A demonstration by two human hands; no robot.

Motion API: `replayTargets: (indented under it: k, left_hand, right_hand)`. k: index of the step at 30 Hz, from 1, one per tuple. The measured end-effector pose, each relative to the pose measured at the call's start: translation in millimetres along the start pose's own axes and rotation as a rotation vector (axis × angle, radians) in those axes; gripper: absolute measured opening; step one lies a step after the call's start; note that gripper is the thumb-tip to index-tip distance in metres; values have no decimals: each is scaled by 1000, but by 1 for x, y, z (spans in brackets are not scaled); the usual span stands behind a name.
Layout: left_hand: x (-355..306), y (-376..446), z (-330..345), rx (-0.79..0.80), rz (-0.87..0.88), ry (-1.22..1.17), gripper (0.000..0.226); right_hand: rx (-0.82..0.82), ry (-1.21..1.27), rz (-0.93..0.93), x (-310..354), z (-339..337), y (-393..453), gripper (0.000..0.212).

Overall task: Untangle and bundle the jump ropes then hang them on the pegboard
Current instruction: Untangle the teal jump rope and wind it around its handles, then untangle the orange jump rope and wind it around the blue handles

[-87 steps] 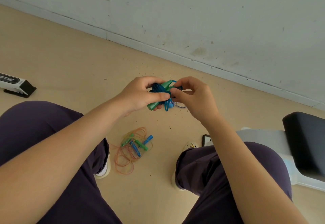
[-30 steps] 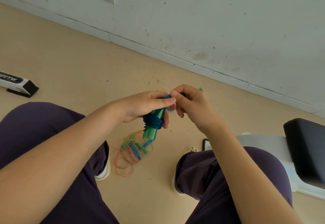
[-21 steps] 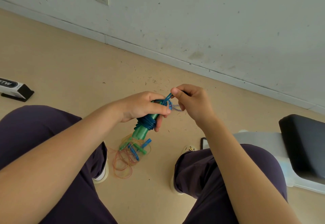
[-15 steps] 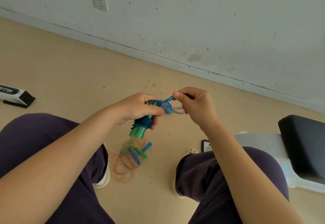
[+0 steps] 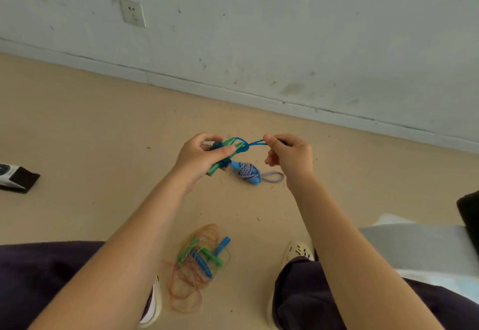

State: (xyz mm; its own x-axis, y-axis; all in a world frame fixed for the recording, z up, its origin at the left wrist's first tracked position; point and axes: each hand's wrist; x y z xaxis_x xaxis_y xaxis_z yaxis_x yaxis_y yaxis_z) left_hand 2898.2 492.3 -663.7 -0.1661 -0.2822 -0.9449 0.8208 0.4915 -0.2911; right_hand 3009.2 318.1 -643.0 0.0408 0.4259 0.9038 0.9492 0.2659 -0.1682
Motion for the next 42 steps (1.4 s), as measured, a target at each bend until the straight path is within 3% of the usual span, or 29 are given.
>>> replayTargets:
  k: [6, 10, 15, 18, 21, 22, 25, 28, 33, 35, 38, 42]
  left_hand:
    - [124, 76, -1, -91, -157, 185, 34]
    - [175, 127, -3, -128, -152, 422, 27]
    - [206, 181, -3, -40, -82, 477, 42]
    - [211, 191, -7, 114, -119, 488, 67]
    - [222, 174, -22, 129, -218, 477, 79]
    - [226, 163, -29, 118, -256, 479, 79]
    - [244, 114, -50, 77, -370, 492, 72]
    - [267, 57, -68, -31, -461, 532, 75]
    - [299, -4, -93, -20, -727, 611, 106]
    - [308, -9, -99, -8, -756, 559, 103]
    - [314, -8, -96, -59, -739, 440, 92]
    - [318, 0, -78, -76, -799, 184, 47]
  right_hand:
    - [78, -73, 209, -118, 49, 61, 12]
    - [101, -91, 308, -181, 84, 94, 15]
    - [102, 62, 372, -214, 106, 132, 3]
    - [179, 122, 382, -228, 106, 141, 35]
    - [225, -96, 411, -241, 99, 127, 75]
    - [211, -139, 435, -245, 97, 118, 80]
    - [227, -132, 494, -247, 98, 84, 64]
    - [347, -157, 544, -255, 113, 32, 43]
    - [505, -433, 772, -292, 143, -55, 63]
    - [593, -414, 854, -305, 152, -78, 66]
    - [600, -134, 910, -315, 162, -91, 62]
    - [561, -40, 844, -313, 162, -82, 45]
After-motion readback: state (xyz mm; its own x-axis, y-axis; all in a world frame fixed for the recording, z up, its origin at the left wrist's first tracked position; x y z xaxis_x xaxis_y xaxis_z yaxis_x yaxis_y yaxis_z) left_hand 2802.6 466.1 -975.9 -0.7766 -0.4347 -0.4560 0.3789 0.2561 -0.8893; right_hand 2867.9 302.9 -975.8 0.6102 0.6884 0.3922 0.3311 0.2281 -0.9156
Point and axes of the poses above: each hand's wrist, its own y-axis towards the middle knuckle, its own z-axis out of the palm, x = y × z, and after that the axes turned 14 degrees about -y, right-handed
